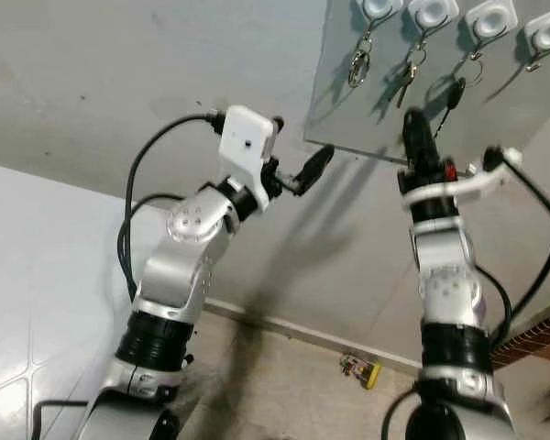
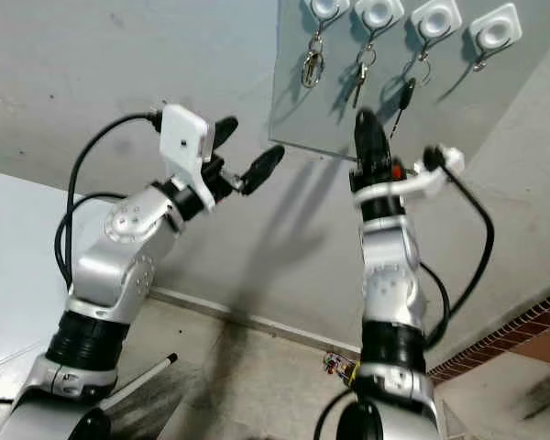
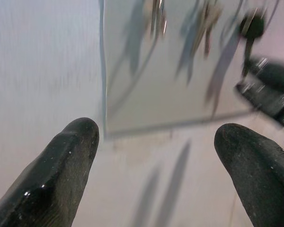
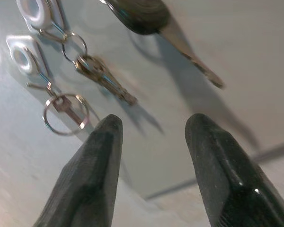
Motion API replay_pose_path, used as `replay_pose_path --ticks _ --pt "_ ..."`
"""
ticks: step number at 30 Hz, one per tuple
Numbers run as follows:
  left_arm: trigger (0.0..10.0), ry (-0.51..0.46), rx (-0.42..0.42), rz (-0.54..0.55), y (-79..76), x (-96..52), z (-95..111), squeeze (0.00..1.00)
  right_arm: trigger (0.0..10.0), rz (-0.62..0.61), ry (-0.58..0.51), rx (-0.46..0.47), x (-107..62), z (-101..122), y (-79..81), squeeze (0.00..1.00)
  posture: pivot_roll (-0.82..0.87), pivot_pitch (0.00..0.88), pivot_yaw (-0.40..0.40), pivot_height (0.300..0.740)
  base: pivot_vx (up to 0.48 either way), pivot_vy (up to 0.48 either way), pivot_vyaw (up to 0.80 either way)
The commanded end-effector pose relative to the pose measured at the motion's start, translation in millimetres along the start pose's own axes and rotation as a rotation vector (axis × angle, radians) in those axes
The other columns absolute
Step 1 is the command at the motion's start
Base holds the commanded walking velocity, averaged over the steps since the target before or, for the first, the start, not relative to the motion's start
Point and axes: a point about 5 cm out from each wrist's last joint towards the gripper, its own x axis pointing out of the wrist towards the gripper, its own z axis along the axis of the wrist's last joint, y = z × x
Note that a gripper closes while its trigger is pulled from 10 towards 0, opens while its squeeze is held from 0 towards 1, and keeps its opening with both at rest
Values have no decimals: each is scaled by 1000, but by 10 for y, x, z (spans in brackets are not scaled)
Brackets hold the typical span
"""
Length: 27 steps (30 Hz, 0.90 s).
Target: Hang keys on a hook
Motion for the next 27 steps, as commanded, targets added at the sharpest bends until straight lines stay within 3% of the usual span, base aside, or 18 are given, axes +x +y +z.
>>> replay_pose_path --ticks 1,4,5,11,12,16,18,19,20,21,22,27 --pt "10000 39 -25 21 -1 -23 -155 0 10000 -9 -8 -22 -56 37 -5 1000 -5 77 -26 740 0 0 0" --pt "10000 79 3 52 15 -58 -316 0 10000 -43 10 -54 -178 11 -89 1000 -6 69 -26 740 0 0 0" --pt "10000 120 -1 76 26 -90 -465 0 10000 -90 32 -100 -279 -29 -190 1000 -14 58 -25 740 0 0 0" --pt "10000 197 -11 95 12 -166 -763 0 10000 -183 96 -197 -509 -137 -403 1000 -22 49 -22 740 0 0 0" --pt "10000 250 -3 107 1 -209 -927 0 10000 -228 141 -255 -639 -205 -524 1000 -35 37 -20 740 0 0 0" --pt "10000 288 33 112 -35 -281 -1113 0 10000 -283 232 -332 -861 -333 -698 1000 -43 33 -16 740 0 0 0" --pt "10000 350 35 128 -49 -369 -1291 0 10000 -323 288 -356 -1023 -429 -809 949 -46 27 -12 740 0 0 0" --pt "10000 363 32 132 -51 -387 -1327 0 10000 -329 299 -364 -1054 -447 -828 788 -46 27 -12 740 0 0 0" --pt "10000 395 19 144 -51 -431 -1401 0 10000 -344 321 -369 -1114 -481 -867 0 -46 27 -12 740 0 0 0" --pt "10000 457 5 158 -53 -519 -1524 0 10000 -373 363 -384 -1222 -546 -929 0 -50 22 -7 740 0 0 0" --pt "10000 457 5 158 -53 -519 -1524 0 10000 -373 363 -384 -1222 -546 -929 0 -50 22 -7 740 0 0 0" --pt "10000 612 -65 152 -133 -809 -1857 0 10000 -456 554 -483 -1645 -765 -1136 0 -57 11 5 740 0 0 0"
